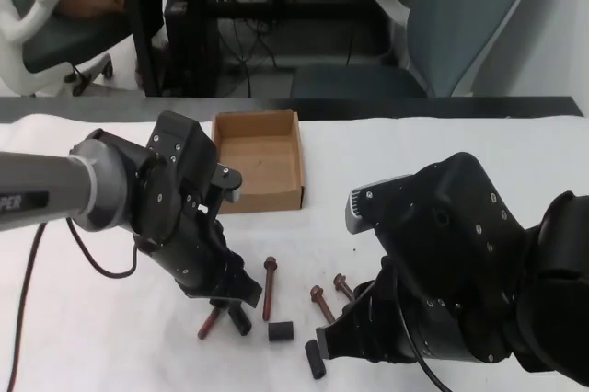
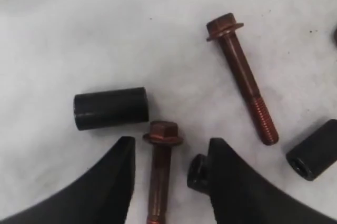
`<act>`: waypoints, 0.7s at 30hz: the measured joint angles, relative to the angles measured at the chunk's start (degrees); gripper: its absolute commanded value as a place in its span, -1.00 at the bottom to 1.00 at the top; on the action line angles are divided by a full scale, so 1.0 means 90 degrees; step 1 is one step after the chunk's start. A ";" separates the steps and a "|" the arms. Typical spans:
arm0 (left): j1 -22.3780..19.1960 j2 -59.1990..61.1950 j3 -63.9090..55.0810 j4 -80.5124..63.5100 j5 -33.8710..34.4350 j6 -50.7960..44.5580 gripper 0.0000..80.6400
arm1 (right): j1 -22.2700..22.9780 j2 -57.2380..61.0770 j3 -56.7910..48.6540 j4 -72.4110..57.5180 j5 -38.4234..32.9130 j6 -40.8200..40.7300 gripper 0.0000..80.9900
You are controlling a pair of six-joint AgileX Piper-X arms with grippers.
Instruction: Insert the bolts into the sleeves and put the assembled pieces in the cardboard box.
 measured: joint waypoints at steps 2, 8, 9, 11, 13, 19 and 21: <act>0.0000 0.0000 0.0000 0.0022 -0.0037 0.0051 0.02 | 0.0000 0.0000 0.0000 0.0000 0.0000 0.0000 -0.99; 0.0000 0.0106 -0.0030 0.0018 -0.0377 0.0260 0.02 | 0.0000 0.0000 0.0000 0.0000 0.0000 0.0000 -0.99; 0.0000 0.0180 -0.0045 0.0018 -0.0395 0.0272 0.02 | 0.0000 0.0000 0.0000 0.0000 0.0000 0.0000 -0.99; 0.0000 0.0356 -0.0124 0.0053 -0.0395 0.0273 0.02 | 0.0000 0.0000 0.0000 0.0000 0.0000 0.0000 -0.99; 0.0000 0.0429 -0.0228 0.0079 -0.0379 0.0233 -0.06 | 0.0000 0.0000 0.0000 0.0000 0.0000 0.0000 -0.99; -0.0068 0.0467 -0.0286 0.0073 -0.0387 0.0108 -0.95 | 0.0000 0.0000 0.0000 0.0000 0.0000 0.0000 -0.99; -0.0126 0.0434 -0.0286 0.0073 -0.0335 0.0108 -0.95 | 0.0000 0.0000 0.0016 0.0000 0.0000 0.0000 -0.99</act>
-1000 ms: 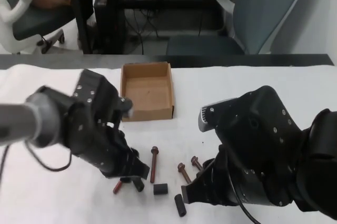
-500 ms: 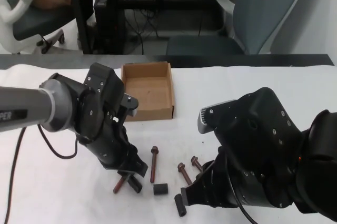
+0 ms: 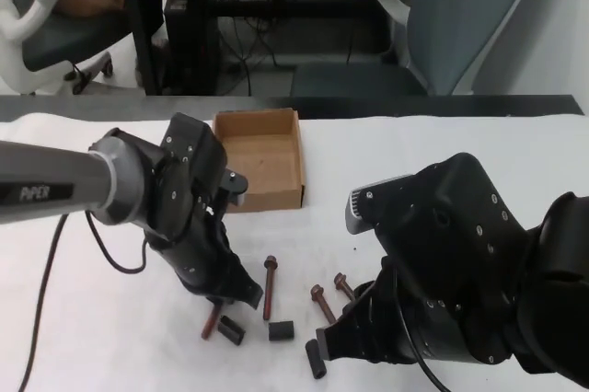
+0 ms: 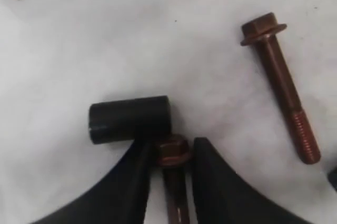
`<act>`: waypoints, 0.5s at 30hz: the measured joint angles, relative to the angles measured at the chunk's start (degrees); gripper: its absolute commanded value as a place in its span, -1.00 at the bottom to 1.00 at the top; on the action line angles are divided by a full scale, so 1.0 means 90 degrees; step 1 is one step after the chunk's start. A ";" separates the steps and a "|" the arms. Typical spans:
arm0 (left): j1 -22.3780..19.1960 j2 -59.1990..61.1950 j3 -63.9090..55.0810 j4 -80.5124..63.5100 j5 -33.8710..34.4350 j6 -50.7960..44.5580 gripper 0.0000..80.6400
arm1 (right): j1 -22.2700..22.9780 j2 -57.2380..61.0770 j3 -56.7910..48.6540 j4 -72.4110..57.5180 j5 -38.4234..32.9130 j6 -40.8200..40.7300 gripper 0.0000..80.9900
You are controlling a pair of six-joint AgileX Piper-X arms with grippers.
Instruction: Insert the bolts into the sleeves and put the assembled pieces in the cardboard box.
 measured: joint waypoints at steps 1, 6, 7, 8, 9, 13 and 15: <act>-0.0034 -0.0053 0.0020 0.0000 0.0072 -0.0023 -0.95 | 0.0024 0.0000 0.0011 0.0000 0.0056 -0.0058 -0.99; -0.0137 -0.1239 0.0444 -0.0135 0.0699 -0.0184 -0.95 | 0.0445 -0.0200 0.0438 -0.0427 0.0712 -0.0485 -0.99; -0.0132 -0.1636 0.0592 -0.0292 0.0766 -0.0214 -0.95 | 0.0586 -0.0299 0.0605 -0.0686 0.0782 -0.0523 -0.99; -0.0132 -0.2168 0.0808 -0.0541 0.0805 -0.0280 -0.95 | 0.0797 -0.0444 0.0805 -0.1026 0.0874 -0.0550 -0.99; -0.0132 -0.2733 0.1063 -0.0837 0.0838 -0.0405 -0.95 | 0.1019 -0.0599 0.1006 -0.1361 0.0961 -0.0574 -0.99; -0.0132 -0.4906 0.2336 -0.2194 0.1047 -0.0901 -0.95 | 0.1946 -0.1133 0.1850 -0.3089 0.1372 -0.0769 -0.99; -0.0203 -0.6005 0.3100 -0.3062 0.1211 -0.1151 -0.95 | 0.2464 -0.1247 0.2285 -0.4306 0.1741 -0.1129 -0.99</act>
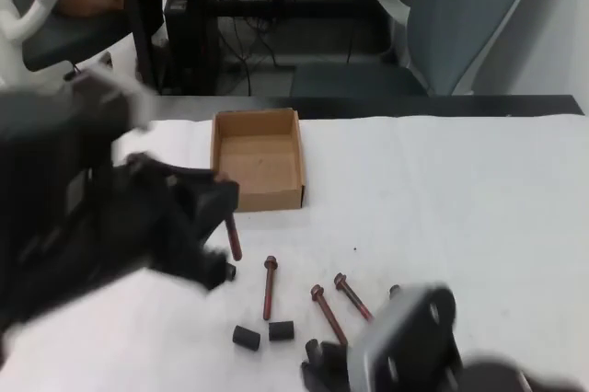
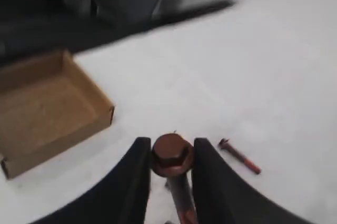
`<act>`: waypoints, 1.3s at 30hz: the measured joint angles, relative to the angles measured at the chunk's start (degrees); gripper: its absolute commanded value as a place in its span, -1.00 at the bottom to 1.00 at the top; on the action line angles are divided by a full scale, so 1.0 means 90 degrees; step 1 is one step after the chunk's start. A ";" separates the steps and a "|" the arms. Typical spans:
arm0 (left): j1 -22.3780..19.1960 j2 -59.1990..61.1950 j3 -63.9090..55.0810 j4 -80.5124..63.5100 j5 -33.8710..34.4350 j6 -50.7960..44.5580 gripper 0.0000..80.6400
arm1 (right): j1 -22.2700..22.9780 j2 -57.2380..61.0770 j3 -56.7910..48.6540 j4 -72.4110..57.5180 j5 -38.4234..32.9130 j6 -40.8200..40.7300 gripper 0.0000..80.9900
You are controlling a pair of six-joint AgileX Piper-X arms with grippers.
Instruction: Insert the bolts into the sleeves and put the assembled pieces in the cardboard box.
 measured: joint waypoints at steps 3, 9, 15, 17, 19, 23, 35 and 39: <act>-0.0118 -0.1274 0.0937 -0.1003 0.0015 -0.0440 -0.95 | 0.0564 -0.0010 0.0349 -0.1294 0.0666 -0.0668 -0.99; -0.0169 -0.2840 0.2066 -0.1421 -0.0015 -0.1117 -0.95 | 0.0804 0.0434 0.0414 -0.2194 0.0789 -0.1136 -0.99; -0.0199 -0.2893 0.2159 -0.1421 0.0418 -0.0551 -0.95 | 0.0799 0.1207 0.0385 -0.3096 0.0634 -0.1674 -0.99; -0.0236 -0.2831 0.2159 -0.1421 0.0668 -0.0397 -0.95 | 0.0799 0.1399 0.0311 -0.3206 0.0474 -0.1995 -0.99; -0.0294 -0.2749 0.2159 -0.1395 0.0862 -0.0327 -0.95 | 0.0799 0.1517 0.0218 -0.3229 0.0387 -0.2236 -0.99; -0.0407 -0.2680 0.2159 -0.1376 0.1131 -0.0174 -0.95 | 0.0812 0.1556 0.0152 -0.3309 0.0400 -0.2451 -0.99; -0.0789 -0.2589 0.2159 -0.1080 0.1419 0.0209 -0.95 | 0.0812 0.1556 0.0152 -0.3348 0.0470 -0.2709 -0.99; -0.0832 -0.2379 0.2159 -0.1093 0.1397 0.0310 -0.95 | 0.0812 0.1589 0.0152 -0.3657 0.0450 -0.2726 -0.99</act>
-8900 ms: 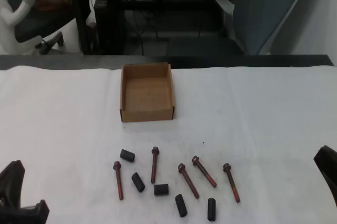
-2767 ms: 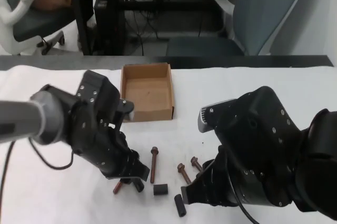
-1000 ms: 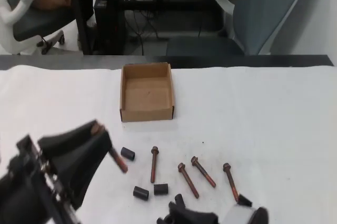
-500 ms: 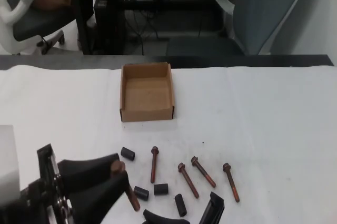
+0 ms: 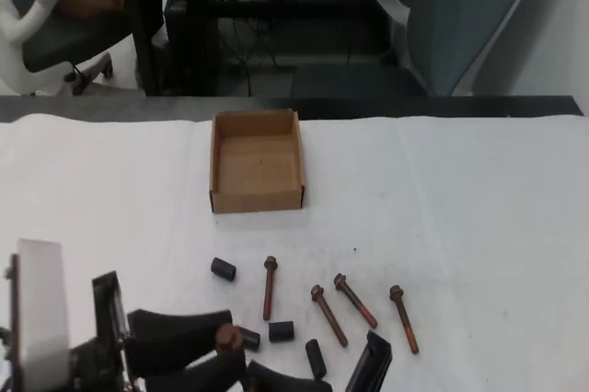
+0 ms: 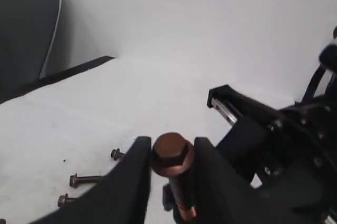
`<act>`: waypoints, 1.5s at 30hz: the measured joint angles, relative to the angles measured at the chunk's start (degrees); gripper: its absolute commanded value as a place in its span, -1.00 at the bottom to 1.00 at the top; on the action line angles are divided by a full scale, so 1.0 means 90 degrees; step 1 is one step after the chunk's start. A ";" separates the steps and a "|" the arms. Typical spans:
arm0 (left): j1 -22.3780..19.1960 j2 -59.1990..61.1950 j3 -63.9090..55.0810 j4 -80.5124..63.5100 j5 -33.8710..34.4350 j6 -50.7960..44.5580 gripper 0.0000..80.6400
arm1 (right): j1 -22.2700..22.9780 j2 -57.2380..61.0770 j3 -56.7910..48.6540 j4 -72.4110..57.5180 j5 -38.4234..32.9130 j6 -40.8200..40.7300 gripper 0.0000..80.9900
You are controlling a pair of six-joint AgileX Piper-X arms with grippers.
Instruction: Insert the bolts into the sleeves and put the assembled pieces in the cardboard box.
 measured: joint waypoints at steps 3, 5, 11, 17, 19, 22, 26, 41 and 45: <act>-0.0014 0.0206 0.0000 -0.0097 -0.0004 0.0013 -0.95 | 0.0000 0.0000 0.0000 -0.0219 0.0000 0.0000 -0.99; -0.0028 0.0351 0.0000 -0.0223 0.0005 0.0012 -0.95 | 0.0000 0.0000 0.0000 -0.0236 0.0032 0.0000 -0.99; -0.0027 0.0618 0.0000 -0.0451 0.0246 -0.0007 -0.86 | -0.0017 0.0026 0.0000 -0.0430 0.0119 0.0000 -0.99; -0.0027 0.0638 -0.0013 -0.0664 0.0295 -0.0014 0.74 | -0.0033 0.0025 0.0014 -0.0655 0.0197 -0.0177 -0.99; -0.0027 0.0638 -0.0013 -0.0721 0.0131 -0.0140 0.74 | -0.0077 0.0025 0.0014 -0.0709 0.0197 -0.0200 -0.99; -0.0027 0.0638 -0.0013 -0.0761 -0.0245 -0.0353 0.74 | -0.0160 0.0025 0.0014 -0.0755 0.0213 -0.0197 -0.99; -0.0027 0.0638 -0.0013 -0.0835 -0.0414 -0.0400 0.74 | -0.0327 0.0025 0.0002 -0.0748 0.0643 -0.0106 -0.99; 0.0005 -0.0421 -0.0013 0.0896 -0.0954 -0.0701 -0.96 | -0.3209 0.0401 -0.2179 0.3141 -0.1642 0.0501 -0.99; -0.0068 -0.0421 0.0003 0.1487 -0.0977 -0.0685 -0.96 | -0.4127 0.1248 -0.3537 0.4112 -0.2527 0.0520 -0.99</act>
